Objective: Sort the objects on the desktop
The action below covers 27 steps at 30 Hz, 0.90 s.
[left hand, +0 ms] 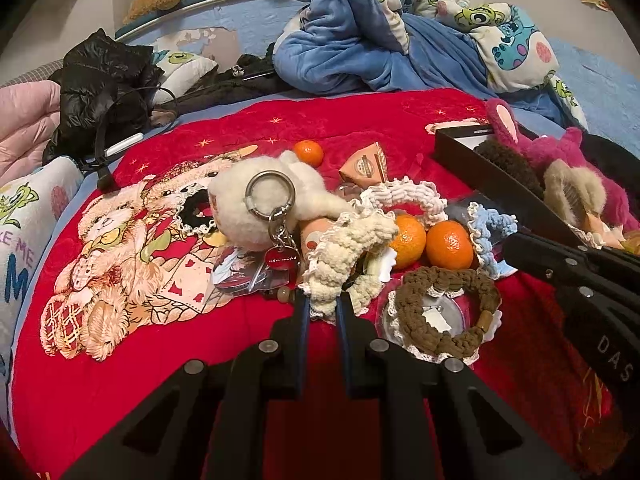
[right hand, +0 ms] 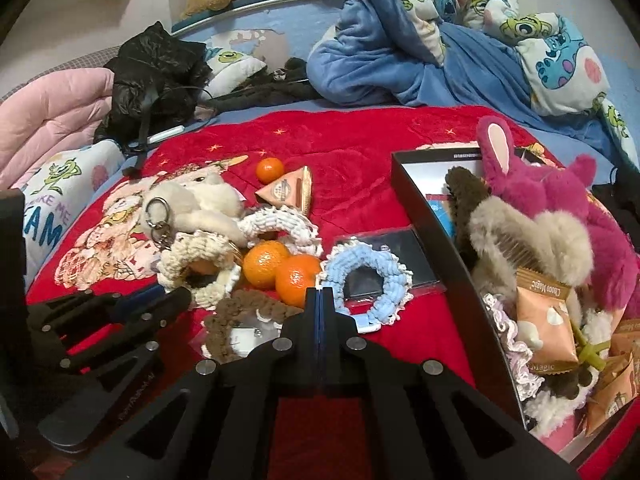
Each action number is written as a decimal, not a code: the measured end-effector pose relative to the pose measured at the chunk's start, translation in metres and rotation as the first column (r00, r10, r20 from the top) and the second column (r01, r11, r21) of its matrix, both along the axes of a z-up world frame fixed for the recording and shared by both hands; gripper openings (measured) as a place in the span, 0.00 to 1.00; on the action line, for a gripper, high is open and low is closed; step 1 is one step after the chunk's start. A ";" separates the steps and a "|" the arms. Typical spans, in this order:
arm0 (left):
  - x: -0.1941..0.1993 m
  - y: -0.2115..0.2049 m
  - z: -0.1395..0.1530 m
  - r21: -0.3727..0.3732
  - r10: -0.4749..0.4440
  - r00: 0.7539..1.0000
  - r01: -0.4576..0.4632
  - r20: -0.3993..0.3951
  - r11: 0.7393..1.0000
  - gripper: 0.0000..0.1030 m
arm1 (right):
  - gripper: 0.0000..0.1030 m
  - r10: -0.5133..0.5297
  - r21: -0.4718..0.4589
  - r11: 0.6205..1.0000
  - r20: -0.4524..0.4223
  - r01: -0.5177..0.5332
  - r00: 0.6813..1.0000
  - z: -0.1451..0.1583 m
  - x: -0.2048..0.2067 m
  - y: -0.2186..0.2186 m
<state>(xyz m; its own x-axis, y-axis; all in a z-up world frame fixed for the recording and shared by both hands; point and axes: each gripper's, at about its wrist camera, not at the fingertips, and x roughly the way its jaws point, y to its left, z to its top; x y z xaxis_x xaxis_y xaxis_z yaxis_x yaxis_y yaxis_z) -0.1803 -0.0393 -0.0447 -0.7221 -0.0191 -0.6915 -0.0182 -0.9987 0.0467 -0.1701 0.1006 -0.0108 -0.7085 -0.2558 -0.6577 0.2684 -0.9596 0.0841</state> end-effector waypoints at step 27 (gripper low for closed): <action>0.012 0.009 0.009 0.000 -0.015 1.000 0.015 -0.015 1.000 0.13 | 0.14 -0.035 -0.095 0.994 0.119 0.047 0.992 -0.020 -0.014 0.039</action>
